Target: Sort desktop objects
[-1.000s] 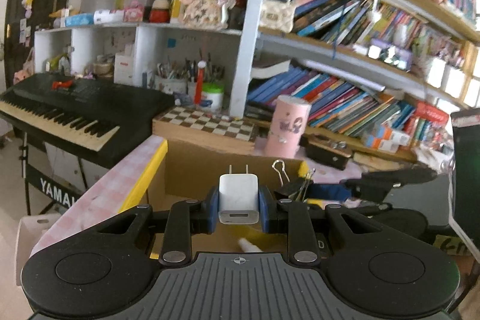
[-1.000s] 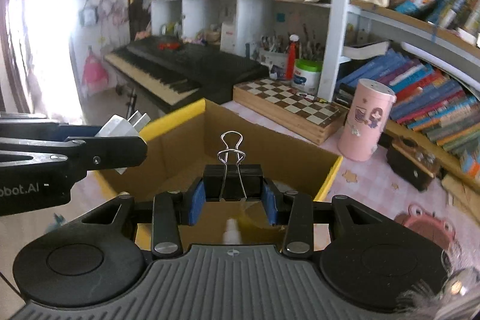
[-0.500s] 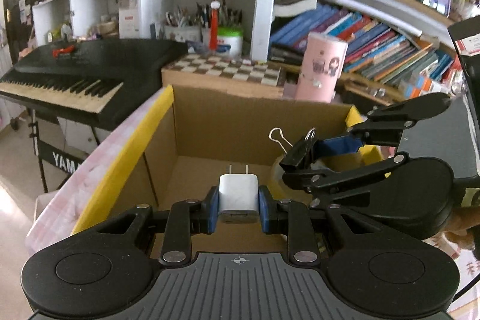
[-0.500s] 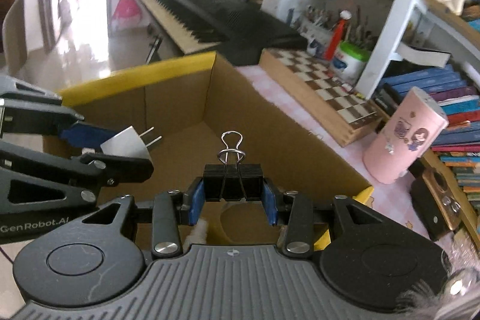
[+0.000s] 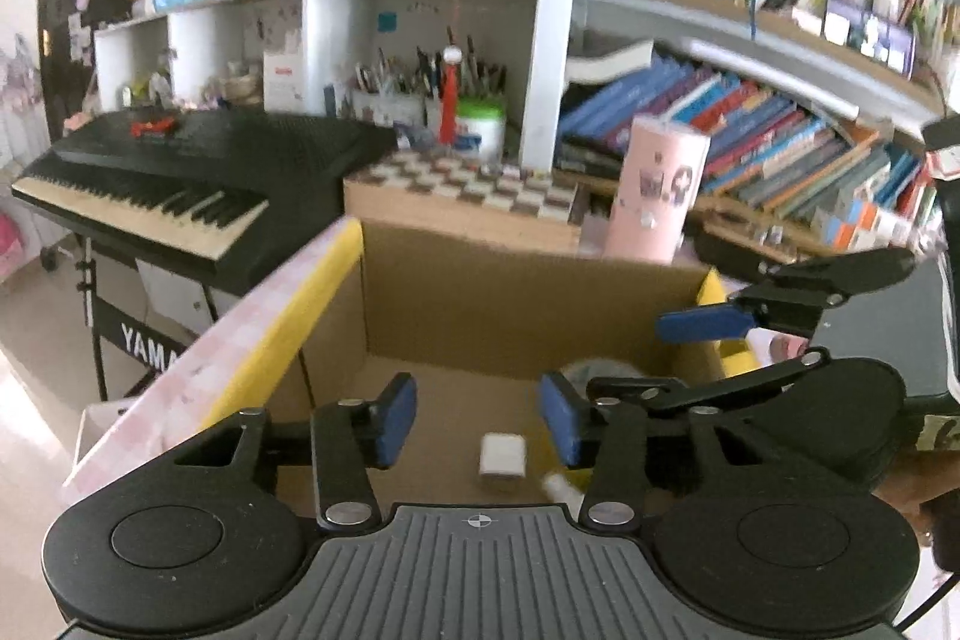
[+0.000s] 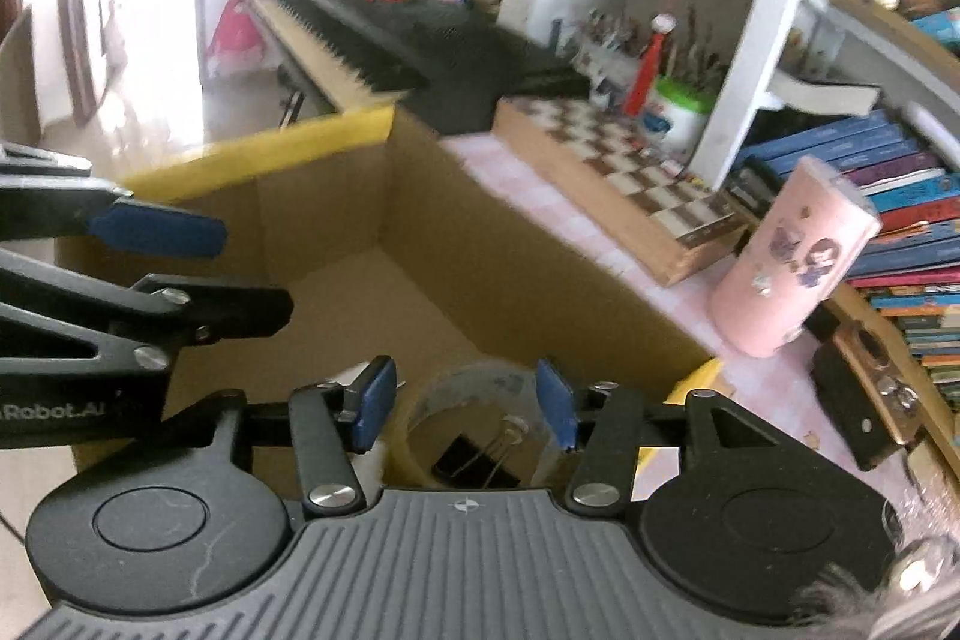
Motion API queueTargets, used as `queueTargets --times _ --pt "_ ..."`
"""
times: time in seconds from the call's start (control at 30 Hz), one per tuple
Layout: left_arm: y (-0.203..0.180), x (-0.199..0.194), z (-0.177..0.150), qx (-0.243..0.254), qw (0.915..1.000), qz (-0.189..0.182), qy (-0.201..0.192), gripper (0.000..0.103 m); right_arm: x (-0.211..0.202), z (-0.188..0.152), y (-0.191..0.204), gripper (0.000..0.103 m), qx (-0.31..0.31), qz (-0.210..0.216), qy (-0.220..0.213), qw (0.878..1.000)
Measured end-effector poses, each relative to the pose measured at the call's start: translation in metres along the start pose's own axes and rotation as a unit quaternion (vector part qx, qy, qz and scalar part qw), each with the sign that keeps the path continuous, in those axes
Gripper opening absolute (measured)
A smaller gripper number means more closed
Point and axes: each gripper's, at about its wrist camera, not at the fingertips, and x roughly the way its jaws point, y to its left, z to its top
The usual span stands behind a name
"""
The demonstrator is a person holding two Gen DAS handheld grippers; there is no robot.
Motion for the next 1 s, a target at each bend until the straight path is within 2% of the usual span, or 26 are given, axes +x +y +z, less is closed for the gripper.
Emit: queueTargets --times 0.1,0.2,0.27,0.37,0.53,0.7,1.0 --pt "-0.001 -0.011 0.003 -0.007 0.9998 -0.002 -0.016 0.052 -0.016 0.001 -0.006 0.051 0.024 -0.011 -0.024 0.999" --pt "-0.002 -0.026 0.004 -0.014 0.9993 -0.006 -0.034 0.061 -0.034 0.0 -0.01 0.051 0.047 -0.023 -0.046 0.998" --pt "-0.004 -0.036 0.005 -0.014 0.9989 -0.002 -0.044 0.073 -0.049 -0.001 -0.011 0.051 0.059 -0.032 -0.061 0.996" --pt "-0.004 -0.052 0.006 -0.014 0.998 0.009 -0.062 0.083 -0.068 -0.003 -0.012 0.052 0.079 -0.041 -0.081 0.993" --pt "-0.002 -0.079 0.003 -0.02 0.9957 0.009 -0.09 0.086 -0.098 -0.014 -0.011 0.055 0.115 -0.073 -0.107 0.985" --pt "-0.002 -0.102 -0.008 -0.014 0.9942 0.002 -0.107 0.089 -0.124 -0.034 -0.004 0.056 0.146 -0.103 -0.111 0.978" --pt "0.001 -0.126 -0.036 -0.013 0.9946 -0.01 -0.102 0.093 -0.154 -0.071 0.022 0.058 0.186 -0.149 -0.096 0.967"
